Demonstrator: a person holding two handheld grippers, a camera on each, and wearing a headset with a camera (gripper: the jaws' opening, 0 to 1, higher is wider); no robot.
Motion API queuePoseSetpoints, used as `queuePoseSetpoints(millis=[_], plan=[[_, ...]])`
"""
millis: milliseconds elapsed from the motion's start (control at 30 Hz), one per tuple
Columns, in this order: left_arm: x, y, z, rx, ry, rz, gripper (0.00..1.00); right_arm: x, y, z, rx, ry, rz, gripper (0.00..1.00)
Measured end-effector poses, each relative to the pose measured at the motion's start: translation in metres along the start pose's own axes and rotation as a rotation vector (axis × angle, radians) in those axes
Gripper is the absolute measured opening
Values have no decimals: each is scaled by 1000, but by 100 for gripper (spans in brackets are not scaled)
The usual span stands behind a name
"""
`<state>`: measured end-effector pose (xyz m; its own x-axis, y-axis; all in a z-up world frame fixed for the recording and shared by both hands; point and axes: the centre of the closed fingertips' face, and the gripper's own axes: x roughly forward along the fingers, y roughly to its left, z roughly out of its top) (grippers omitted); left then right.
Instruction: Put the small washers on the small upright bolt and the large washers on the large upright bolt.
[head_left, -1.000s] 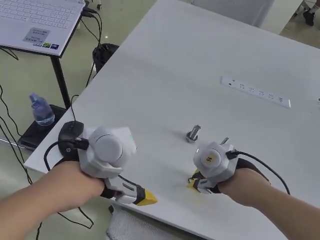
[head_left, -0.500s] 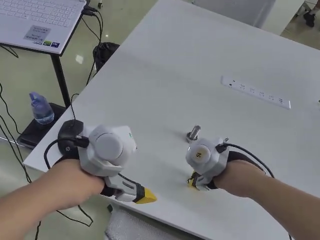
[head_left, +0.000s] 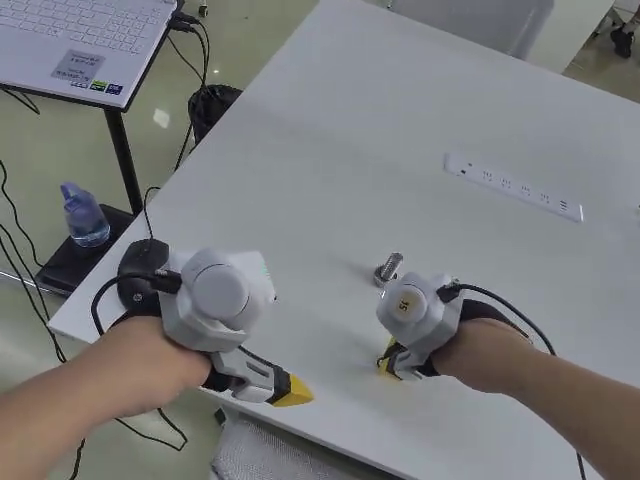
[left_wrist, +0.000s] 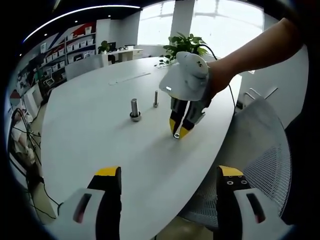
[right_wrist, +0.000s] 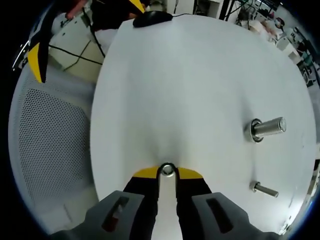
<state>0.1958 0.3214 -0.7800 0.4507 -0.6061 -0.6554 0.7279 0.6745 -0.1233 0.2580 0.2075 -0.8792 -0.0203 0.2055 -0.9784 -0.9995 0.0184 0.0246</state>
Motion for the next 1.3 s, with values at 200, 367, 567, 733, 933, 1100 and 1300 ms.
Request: queuePoseSetpoints(millis=[200,367,567,733,933,1100,1300], plan=[[1,2,3,7,3,0,77,-9,-10,-8,11,4,-9,12],[4,1,6,18,4,-6,77,-20,-21,-18,33,6,-27,12],[9,0,11,25,0,-14,77,-29,-35,-39,66,21,-50,12],[11,0,12,27,0,-20,78,-40,-43,-52,91,27,-63,12],[13,0,12,32,5,-24,79,-50,-53,-67,129,29,-78,12],[13,1,12,29,4,-23,80,-56,-60,-74,155,22,-75,12],[13,6,13,24,-5,-4,85,-61,-68,-80,173,19,-82,12]])
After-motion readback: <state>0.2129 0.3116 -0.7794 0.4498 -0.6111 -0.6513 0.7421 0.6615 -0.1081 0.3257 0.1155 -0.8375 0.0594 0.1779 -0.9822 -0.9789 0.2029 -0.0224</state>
